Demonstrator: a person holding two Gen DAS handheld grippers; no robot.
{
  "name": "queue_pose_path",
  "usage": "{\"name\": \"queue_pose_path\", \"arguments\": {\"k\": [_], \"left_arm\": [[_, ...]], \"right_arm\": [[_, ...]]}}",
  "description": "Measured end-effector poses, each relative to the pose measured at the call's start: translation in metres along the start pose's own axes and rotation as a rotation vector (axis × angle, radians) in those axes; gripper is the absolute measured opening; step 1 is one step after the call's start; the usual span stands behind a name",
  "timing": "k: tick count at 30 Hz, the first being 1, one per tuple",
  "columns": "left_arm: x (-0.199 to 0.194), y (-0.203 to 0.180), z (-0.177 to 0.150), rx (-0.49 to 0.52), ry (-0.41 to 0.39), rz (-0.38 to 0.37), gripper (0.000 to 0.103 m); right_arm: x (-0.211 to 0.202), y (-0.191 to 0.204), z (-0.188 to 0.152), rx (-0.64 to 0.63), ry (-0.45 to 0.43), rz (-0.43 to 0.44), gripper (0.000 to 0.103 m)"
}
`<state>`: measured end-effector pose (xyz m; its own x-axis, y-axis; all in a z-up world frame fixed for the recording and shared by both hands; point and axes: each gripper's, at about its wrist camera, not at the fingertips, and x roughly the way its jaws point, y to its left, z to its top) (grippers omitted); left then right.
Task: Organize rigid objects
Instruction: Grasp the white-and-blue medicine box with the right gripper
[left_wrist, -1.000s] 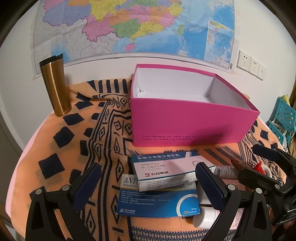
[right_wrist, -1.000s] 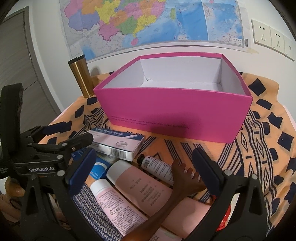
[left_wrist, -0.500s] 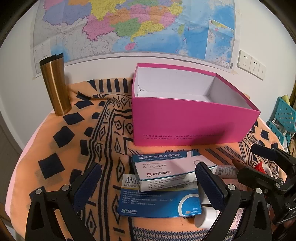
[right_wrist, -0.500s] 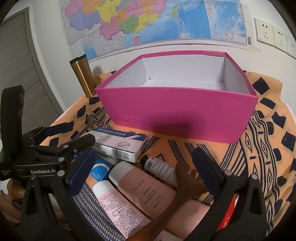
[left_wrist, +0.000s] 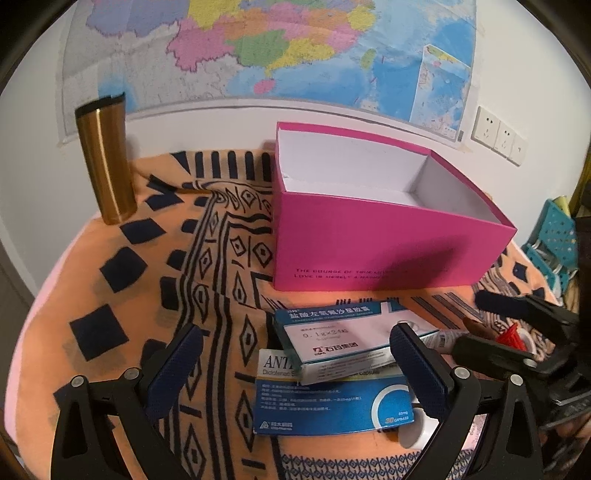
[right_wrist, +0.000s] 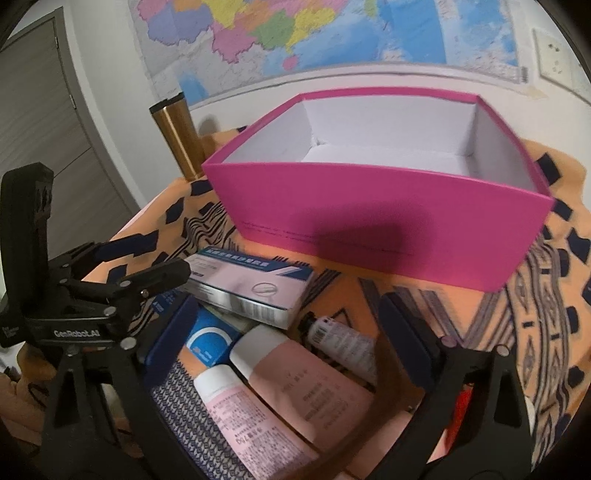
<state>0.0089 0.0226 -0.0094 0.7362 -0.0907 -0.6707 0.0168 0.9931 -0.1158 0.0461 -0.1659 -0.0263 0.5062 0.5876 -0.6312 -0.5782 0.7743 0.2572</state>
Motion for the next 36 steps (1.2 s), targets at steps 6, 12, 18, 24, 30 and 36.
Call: {"name": "queue_pose_path", "arguments": {"k": [6, 12, 18, 24, 30, 36], "left_arm": [[0.008, 0.006, 0.001, 0.014, 0.066, -0.106, 0.089], [0.016, 0.002, 0.001, 0.060, 0.115, -0.154, 0.078], [0.025, 0.000, 0.000, 0.082, 0.157, -0.154, 0.060], [0.018, 0.001, 0.001, 0.083, 0.133, -0.172, 0.060], [0.006, -0.005, 0.004, 0.110, 0.097, -0.179, 0.060], [-0.004, -0.009, 0.006, 0.124, 0.070, -0.205, 0.060]], "right_arm": [[0.026, -0.003, 0.012, 0.024, 0.095, 0.080, 0.083], [0.053, -0.012, 0.015, 0.086, 0.186, 0.124, 0.082], [0.066, -0.010, 0.011, 0.079, 0.220, 0.183, 0.067], [0.060, -0.006, 0.012, 0.046, 0.183, 0.166, 0.064], [0.049, 0.007, 0.009, -0.022, 0.153, 0.110, 0.064], [0.033, 0.014, 0.009, -0.074, 0.117, 0.074, 0.064]]}}
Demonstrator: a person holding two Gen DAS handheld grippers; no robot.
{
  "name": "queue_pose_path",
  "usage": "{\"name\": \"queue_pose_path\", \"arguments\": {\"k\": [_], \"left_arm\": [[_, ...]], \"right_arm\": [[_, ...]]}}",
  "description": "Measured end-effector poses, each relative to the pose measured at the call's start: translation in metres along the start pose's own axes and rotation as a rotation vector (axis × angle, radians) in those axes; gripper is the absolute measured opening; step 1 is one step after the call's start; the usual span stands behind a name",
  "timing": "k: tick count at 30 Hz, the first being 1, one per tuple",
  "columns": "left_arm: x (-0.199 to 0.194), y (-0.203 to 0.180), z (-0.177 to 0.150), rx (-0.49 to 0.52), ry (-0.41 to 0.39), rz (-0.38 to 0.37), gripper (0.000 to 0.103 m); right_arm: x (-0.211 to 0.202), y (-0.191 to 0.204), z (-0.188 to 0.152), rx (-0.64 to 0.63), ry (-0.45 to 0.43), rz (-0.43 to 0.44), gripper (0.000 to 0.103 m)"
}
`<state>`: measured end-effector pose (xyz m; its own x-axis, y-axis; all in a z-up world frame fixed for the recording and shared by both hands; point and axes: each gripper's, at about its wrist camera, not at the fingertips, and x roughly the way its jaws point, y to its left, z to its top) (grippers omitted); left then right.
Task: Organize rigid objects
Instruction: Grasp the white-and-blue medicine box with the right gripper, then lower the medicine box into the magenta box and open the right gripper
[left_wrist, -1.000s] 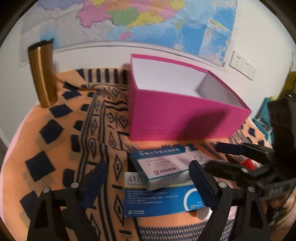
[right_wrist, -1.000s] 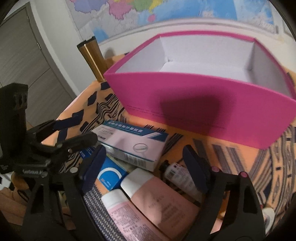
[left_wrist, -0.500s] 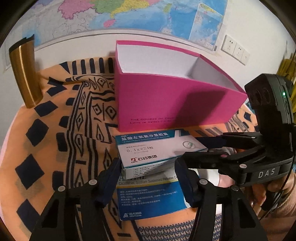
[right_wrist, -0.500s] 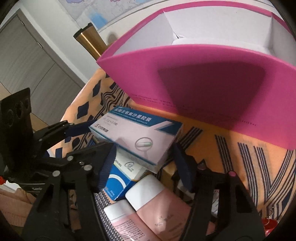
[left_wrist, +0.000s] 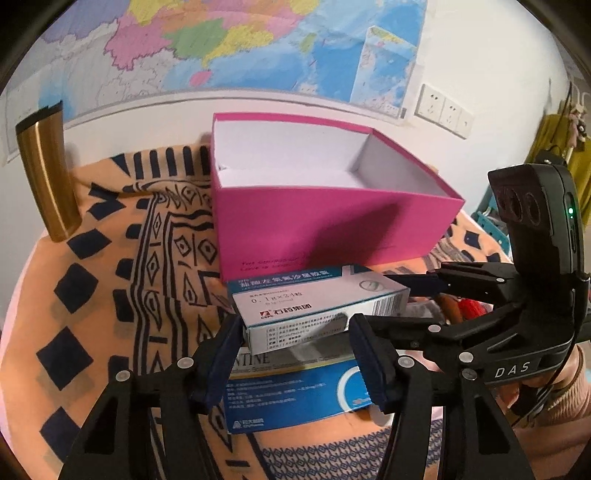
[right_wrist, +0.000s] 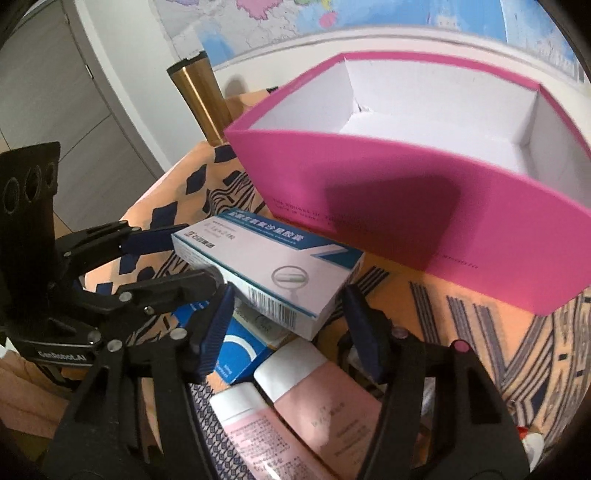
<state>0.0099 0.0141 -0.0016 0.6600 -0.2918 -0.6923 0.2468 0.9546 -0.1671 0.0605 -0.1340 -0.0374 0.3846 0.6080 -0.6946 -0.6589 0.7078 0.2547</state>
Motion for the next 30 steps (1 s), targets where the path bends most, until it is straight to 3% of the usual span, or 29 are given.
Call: {"name": "queue_pose_path", "arguments": {"k": [11, 17, 22, 30], "left_arm": [[-0.038, -0.023, 0.028, 0.065, -0.125, -0.054, 0.061], [-0.044, -0.027, 0.060, 0.118, -0.190, -0.035, 0.061], [-0.026, -0.021, 0.084, 0.141, -0.200, 0.008, 0.061], [0.023, 0.002, 0.101, 0.123, -0.146, 0.042, 0.061]], "right_arm": [[-0.061, 0.010, 0.016, -0.097, -0.136, -0.076, 0.064], [-0.081, 0.009, 0.039, -0.141, -0.212, -0.097, 0.064], [-0.071, -0.004, 0.067, -0.142, -0.233, -0.097, 0.064], [-0.026, -0.032, 0.089, -0.134, -0.173, -0.097, 0.063]]}}
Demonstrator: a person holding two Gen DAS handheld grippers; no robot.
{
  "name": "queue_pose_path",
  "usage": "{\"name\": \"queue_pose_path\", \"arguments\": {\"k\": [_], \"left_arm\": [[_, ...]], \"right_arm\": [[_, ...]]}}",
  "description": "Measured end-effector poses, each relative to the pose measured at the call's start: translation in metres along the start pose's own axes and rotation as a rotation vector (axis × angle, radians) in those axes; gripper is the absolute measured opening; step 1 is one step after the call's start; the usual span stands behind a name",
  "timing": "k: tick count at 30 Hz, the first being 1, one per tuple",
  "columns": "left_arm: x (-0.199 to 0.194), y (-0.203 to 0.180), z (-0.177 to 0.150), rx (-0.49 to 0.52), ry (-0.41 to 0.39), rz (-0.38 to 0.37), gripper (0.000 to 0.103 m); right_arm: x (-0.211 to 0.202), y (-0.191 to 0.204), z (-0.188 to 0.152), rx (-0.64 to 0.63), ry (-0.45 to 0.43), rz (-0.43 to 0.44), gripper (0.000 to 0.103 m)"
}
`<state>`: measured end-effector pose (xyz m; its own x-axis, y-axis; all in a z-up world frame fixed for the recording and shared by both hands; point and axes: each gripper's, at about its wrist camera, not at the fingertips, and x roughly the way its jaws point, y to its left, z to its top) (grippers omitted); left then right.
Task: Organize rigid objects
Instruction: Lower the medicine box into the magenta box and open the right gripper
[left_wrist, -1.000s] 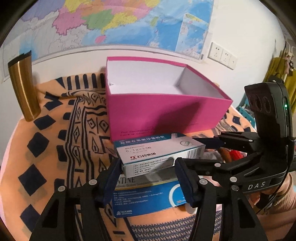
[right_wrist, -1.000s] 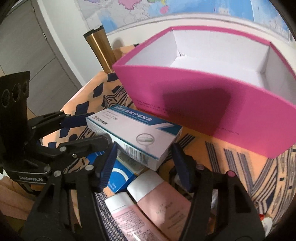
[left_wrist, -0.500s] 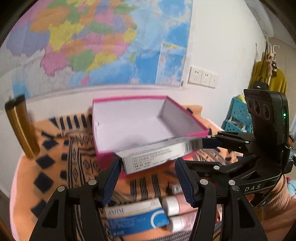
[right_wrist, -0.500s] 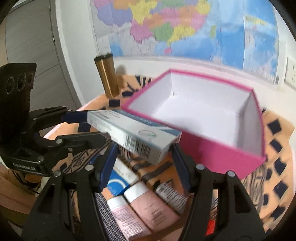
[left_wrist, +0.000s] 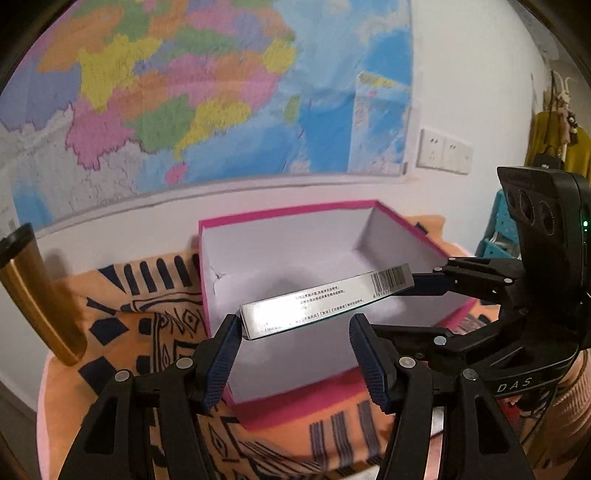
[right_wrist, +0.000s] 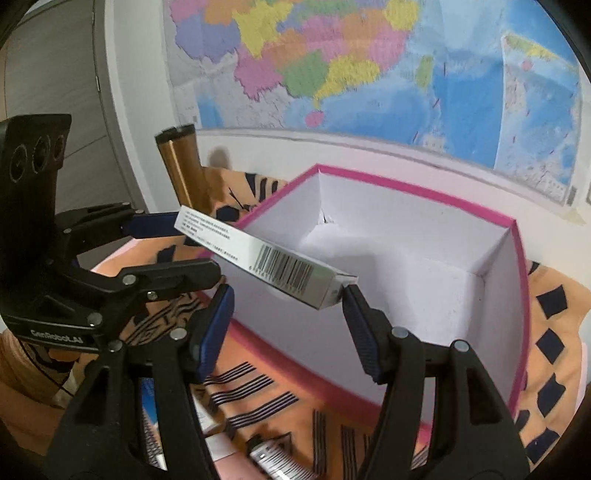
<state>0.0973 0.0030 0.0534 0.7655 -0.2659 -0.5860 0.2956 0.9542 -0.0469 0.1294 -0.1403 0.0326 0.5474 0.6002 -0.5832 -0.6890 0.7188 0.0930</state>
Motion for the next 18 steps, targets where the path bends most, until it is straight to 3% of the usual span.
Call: {"name": "queue_pose_path", "arguments": {"k": [9, 18], "left_arm": [[0.029, 0.014, -0.008, -0.022, 0.046, 0.039, 0.060], [0.003, 0.015, -0.015, -0.045, -0.009, 0.062, 0.065]], "right_arm": [[0.037, -0.015, -0.004, 0.033, 0.075, 0.011, 0.063], [0.007, -0.020, -0.014, 0.099, 0.020, 0.025, 0.063]]}}
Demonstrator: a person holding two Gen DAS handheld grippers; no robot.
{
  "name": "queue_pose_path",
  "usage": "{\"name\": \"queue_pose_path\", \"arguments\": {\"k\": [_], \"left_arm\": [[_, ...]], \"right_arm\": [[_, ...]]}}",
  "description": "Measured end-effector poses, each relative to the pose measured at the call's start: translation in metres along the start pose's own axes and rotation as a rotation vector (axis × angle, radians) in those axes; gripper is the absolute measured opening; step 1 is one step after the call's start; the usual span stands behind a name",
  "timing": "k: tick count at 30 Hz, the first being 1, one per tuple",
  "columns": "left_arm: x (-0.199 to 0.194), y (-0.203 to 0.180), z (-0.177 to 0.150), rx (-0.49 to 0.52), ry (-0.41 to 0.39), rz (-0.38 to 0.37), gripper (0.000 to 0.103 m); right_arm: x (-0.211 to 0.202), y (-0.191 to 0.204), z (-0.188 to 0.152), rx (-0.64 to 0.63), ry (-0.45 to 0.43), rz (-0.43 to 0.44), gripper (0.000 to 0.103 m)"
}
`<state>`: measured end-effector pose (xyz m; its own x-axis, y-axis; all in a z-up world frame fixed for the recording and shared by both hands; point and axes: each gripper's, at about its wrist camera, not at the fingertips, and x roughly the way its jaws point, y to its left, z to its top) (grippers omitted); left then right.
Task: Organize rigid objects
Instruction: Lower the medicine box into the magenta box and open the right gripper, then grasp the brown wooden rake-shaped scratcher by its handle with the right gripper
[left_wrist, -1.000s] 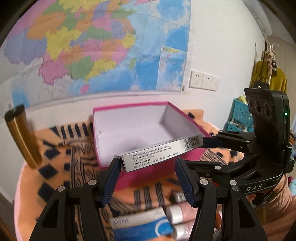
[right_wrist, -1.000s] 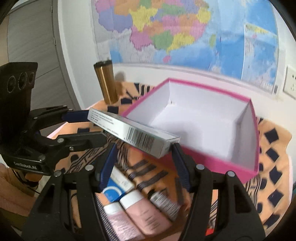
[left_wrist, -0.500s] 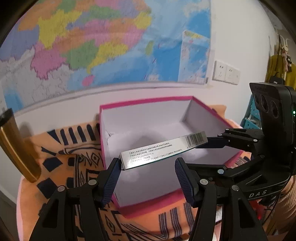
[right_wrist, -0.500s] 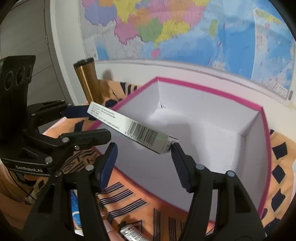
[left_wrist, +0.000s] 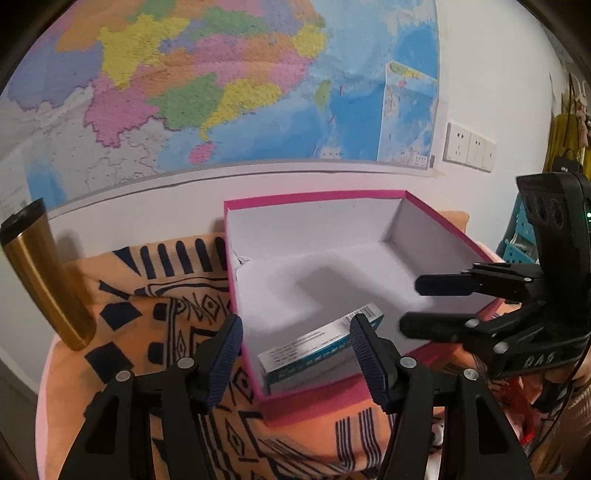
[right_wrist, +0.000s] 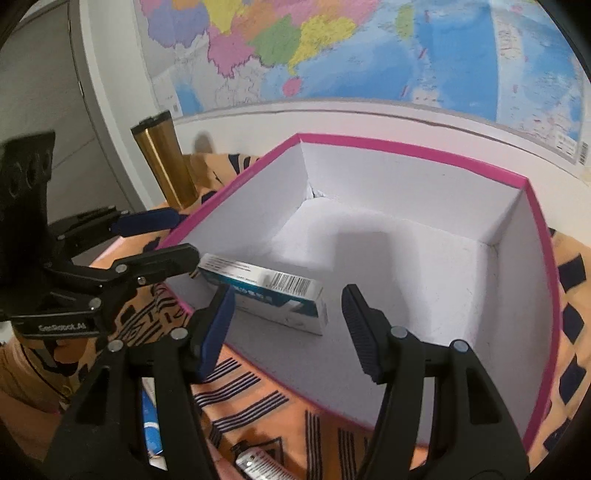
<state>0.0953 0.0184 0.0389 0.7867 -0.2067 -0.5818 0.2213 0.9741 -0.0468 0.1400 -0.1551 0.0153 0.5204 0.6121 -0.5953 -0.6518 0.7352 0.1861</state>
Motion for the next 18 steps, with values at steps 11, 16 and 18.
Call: {"name": "queue_pose_path", "arguments": {"k": [11, 16, 18], "left_arm": [[-0.046, -0.016, -0.031, -0.009, -0.033, -0.077, 0.073], [-0.054, -0.039, -0.047, 0.022, -0.020, -0.148, 0.073], [-0.053, -0.049, -0.053, 0.031, -0.002, -0.181, 0.073]], "right_arm": [[-0.061, 0.004, -0.041, 0.073, -0.049, -0.002, 0.065], [-0.073, 0.000, -0.073, 0.118, -0.004, -0.027, 0.065], [-0.077, -0.001, -0.088, 0.147, 0.019, -0.029, 0.065]]}}
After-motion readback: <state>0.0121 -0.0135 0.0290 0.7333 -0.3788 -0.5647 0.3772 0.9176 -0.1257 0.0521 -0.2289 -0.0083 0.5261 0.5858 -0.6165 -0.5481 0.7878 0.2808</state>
